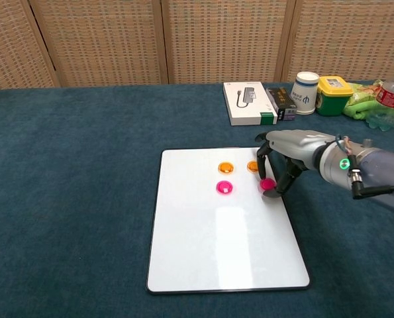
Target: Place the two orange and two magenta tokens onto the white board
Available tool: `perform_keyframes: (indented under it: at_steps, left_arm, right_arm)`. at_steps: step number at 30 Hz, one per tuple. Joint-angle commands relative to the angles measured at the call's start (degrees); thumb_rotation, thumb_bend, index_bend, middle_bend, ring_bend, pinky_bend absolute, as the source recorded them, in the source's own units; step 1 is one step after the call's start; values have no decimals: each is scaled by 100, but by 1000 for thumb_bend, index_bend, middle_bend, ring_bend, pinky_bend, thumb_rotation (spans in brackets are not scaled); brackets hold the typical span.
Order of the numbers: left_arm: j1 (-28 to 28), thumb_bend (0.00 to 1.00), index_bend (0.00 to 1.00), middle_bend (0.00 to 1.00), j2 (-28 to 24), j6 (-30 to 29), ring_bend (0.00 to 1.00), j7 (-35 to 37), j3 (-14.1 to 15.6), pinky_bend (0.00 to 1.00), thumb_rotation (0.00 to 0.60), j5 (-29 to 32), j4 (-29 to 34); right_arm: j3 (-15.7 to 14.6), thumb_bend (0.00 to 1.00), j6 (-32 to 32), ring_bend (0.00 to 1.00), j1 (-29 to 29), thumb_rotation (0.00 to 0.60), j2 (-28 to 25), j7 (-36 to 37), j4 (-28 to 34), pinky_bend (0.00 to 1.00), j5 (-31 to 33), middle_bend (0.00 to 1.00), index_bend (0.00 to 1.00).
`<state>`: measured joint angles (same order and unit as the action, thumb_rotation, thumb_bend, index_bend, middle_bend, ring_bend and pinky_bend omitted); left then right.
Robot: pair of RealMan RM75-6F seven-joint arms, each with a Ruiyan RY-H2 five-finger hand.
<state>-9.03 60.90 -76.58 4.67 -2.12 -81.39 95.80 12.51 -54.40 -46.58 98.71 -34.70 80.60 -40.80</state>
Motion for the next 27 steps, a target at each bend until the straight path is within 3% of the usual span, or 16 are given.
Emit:
perform_keyframes:
  at_steps: [1, 18, 23, 27]
  left_arm:
    - [1, 0, 0, 0, 2, -5, 0, 0, -1, 0, 600, -3, -2]
    - [-3, 0, 0, 0, -12, 16, 0, 21, 2, 0, 600, 7, 3]
    - [0, 0, 0, 0, -10, 9, 0, 27, -1, 0, 600, 9, 4]
    - [-3, 0, 0, 0, -11, 15, 0, 30, 0, 0, 600, 8, 2]
  right_arm:
    - [8, 322, -8, 0, -26, 600, 27, -5, -9, 0, 37, 38, 571]
    - [-18, 316, -128, 0, -173, 600, 159, -183, -61, 0, 193, 38, 563]
    - [-29, 311, -114, 0, -199, 600, 158, -206, -49, 0, 235, 34, 403]
    - [-25, 311, -131, 0, -199, 600, 142, -175, -24, 0, 221, 33, 361]
